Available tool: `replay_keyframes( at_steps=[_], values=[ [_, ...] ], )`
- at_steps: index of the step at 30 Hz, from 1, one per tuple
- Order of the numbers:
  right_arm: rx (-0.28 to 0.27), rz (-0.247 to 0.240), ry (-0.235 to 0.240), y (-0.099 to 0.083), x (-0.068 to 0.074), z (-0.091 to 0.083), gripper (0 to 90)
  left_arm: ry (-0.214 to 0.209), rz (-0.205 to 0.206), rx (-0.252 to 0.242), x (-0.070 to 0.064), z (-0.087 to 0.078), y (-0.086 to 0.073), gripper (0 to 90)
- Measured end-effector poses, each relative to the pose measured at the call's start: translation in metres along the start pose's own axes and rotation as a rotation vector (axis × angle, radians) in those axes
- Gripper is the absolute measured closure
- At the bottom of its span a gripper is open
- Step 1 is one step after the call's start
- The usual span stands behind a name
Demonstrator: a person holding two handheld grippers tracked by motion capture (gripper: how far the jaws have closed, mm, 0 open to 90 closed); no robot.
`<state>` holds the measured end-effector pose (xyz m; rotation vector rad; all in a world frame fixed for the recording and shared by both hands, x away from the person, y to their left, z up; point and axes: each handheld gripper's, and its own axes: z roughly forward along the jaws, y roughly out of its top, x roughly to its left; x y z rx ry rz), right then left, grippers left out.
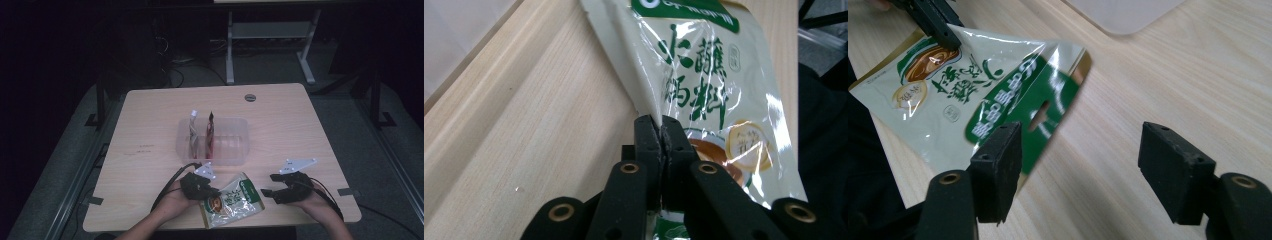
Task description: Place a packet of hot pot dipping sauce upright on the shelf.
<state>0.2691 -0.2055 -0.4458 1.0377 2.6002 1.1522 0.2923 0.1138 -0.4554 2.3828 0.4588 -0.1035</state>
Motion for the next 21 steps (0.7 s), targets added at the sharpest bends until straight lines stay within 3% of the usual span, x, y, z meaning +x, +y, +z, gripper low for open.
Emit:
replay_keyframes(
  at_steps=[8,13,18,19,21],
  values=[
    [-0.048,0.032,0.059,0.003,-0.003,-0.006,30.0,-0.025,0.003,-0.107,0.001,-0.021,0.001,89.7],
    [-0.064,0.031,0.095,0.007,-0.002,-0.006,28.3,-0.037,0.032,-0.135,0.001,-0.033,0.000,89.8],
    [-0.099,0.045,0.154,0.012,0.000,-0.005,27.3,-0.041,0.048,-0.166,-0.001,-0.046,-0.002,89.9],
    [-0.106,0.052,0.189,0.014,0.001,-0.004,26.2,-0.038,0.044,-0.175,-0.001,-0.052,-0.003,89.9],
    [-0.114,0.052,0.216,0.018,0.003,-0.003,25.3,-0.034,0.048,-0.177,-0.001,-0.055,-0.003,90.0]
  ],
)
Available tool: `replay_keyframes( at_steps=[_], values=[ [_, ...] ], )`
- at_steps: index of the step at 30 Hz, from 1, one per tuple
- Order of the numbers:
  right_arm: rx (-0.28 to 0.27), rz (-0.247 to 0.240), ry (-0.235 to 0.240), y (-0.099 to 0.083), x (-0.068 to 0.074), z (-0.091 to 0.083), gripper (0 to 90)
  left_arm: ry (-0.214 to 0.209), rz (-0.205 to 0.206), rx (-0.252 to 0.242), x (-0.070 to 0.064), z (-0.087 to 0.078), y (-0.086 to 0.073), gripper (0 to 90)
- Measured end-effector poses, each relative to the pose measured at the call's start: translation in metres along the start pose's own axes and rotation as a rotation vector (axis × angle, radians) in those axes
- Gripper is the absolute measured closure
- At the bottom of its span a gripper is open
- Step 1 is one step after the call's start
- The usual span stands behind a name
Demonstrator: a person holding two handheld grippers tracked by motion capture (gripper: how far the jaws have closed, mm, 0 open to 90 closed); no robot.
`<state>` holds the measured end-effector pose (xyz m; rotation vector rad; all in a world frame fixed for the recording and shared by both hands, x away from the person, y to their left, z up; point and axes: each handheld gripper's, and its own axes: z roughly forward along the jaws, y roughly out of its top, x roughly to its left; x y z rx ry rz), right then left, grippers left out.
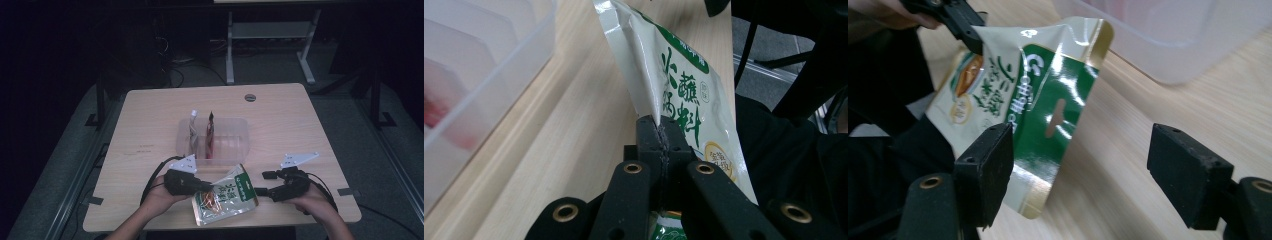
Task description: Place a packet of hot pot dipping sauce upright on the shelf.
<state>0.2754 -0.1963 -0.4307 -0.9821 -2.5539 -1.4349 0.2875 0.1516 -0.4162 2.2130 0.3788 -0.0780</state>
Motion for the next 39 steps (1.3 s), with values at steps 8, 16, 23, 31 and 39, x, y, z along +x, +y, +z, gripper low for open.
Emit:
replay_keyframes(
  at_steps=[8,16,23,31,39],
  values=[
    [-0.012,-0.031,0.060,0.022,0.002,0.021,22.6,0.015,-0.001,-0.040,0.004,-0.023,0.000,90.0],
    [-0.025,-0.051,0.140,0.041,0.005,0.042,22.5,0.044,0.002,-0.065,0.008,-0.037,-0.001,90.0],
    [-0.023,-0.041,0.194,0.042,0.007,0.050,26.2,0.021,0.023,-0.099,0.005,-0.040,0.002,90.0],
    [-0.036,-0.056,0.234,0.041,0.012,0.047,48.3,0.020,0.047,-0.102,0.003,-0.039,0.004,90.0],
    [-0.048,-0.065,0.285,0.041,0.015,0.046,69.9,0.045,0.047,-0.115,0.006,-0.042,0.003,89.9]
  ],
)
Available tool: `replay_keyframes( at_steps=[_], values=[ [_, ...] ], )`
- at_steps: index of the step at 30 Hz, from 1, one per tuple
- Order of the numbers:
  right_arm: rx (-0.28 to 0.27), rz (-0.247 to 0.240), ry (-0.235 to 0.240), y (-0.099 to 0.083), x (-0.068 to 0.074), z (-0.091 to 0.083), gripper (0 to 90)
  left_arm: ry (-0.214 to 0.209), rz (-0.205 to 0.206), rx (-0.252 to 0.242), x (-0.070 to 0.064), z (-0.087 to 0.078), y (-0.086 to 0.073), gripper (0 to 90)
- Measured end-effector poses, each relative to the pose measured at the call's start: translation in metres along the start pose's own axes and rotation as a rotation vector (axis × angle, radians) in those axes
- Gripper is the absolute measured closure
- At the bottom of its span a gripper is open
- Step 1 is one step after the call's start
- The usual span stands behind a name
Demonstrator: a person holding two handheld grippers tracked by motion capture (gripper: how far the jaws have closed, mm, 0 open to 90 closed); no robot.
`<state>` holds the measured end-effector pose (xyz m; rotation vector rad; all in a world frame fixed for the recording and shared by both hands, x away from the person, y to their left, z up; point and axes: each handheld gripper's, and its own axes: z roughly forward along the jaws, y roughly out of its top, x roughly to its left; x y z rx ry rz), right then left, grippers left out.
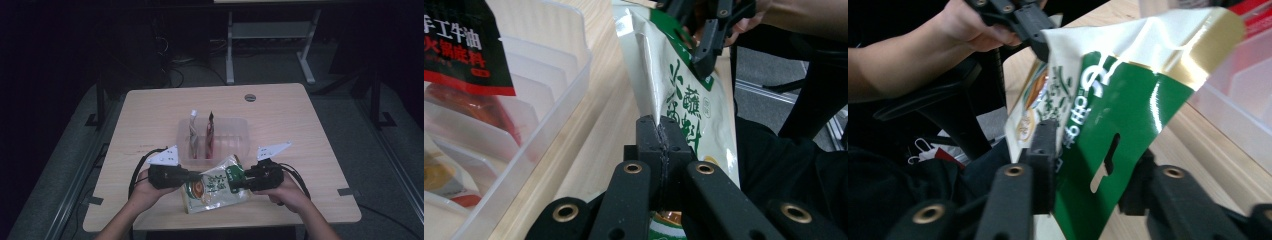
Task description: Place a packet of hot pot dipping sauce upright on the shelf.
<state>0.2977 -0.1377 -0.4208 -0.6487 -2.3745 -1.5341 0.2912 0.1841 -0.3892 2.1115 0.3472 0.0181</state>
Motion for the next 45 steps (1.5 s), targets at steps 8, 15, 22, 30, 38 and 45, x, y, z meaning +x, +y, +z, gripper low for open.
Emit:
replay_keyframes(
  at_steps=[8,15,22,30,38,45],
  values=[
    [0.009,-0.030,0.007,0.001,0.004,0.002,82.8,0.018,0.003,-0.008,0.003,0.001,-0.002,89.8],
    [-0.028,-0.045,0.035,0.004,0.008,0.001,88.5,0.021,-0.013,-0.024,0.007,0.001,-0.004,89.6],
    [-0.044,-0.063,0.077,0.007,0.013,0.002,89.7,0.004,-0.020,0.004,0.008,0.006,-0.009,79.7],
    [-0.056,-0.084,0.106,0.013,0.016,0.005,90.0,0.018,-0.055,-0.021,0.006,0.002,-0.013,47.8],
    [-0.103,-0.084,0.124,0.018,0.017,-0.002,90.0,0.045,-0.083,-0.042,0.004,-0.010,-0.015,33.9],
    [-0.122,-0.094,0.122,0.023,0.020,-0.009,90.0,0.038,-0.082,-0.004,0.000,-0.012,-0.018,31.1]
  ],
)
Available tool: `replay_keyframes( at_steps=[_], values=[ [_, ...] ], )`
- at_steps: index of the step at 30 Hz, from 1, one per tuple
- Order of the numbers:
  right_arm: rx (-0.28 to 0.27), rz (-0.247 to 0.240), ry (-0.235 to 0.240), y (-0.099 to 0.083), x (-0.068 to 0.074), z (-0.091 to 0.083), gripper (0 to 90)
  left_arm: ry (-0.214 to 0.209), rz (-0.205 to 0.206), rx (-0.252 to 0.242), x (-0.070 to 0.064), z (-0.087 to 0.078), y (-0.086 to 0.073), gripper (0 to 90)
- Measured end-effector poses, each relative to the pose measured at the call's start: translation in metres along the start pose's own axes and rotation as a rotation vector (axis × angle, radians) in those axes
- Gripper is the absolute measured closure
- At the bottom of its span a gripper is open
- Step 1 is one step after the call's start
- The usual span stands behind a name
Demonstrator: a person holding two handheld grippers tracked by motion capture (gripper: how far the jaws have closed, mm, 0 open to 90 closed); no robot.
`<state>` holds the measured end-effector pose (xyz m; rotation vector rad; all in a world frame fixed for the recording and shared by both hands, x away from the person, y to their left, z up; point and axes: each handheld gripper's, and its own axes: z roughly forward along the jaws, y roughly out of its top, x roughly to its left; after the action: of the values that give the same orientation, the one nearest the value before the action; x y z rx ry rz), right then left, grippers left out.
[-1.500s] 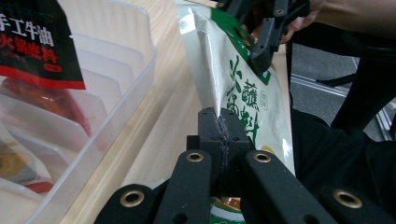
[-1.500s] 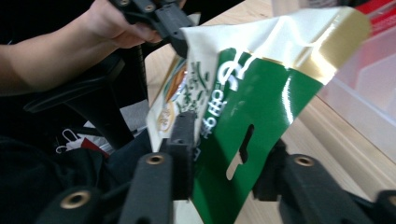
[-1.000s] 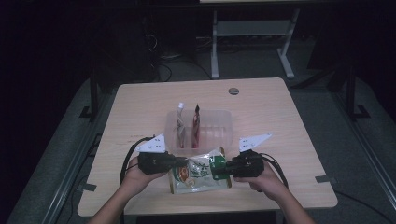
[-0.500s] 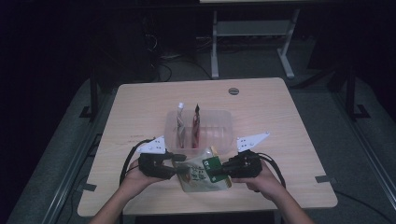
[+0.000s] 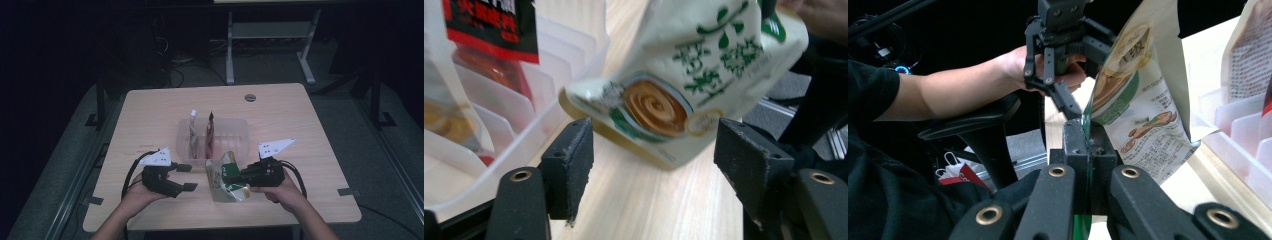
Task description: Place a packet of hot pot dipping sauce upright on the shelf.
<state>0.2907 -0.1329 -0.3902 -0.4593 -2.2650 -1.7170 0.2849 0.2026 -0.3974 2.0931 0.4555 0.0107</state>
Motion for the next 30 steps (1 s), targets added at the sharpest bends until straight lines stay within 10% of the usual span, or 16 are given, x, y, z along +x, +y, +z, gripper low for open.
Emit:
replay_keyframes(
  at_steps=[30],
  values=[
    [-0.133,-0.091,-0.130,0.041,-0.001,-0.038,90.0,-0.016,-0.014,0.061,0.001,0.011,-0.022,27.3]
  ],
)
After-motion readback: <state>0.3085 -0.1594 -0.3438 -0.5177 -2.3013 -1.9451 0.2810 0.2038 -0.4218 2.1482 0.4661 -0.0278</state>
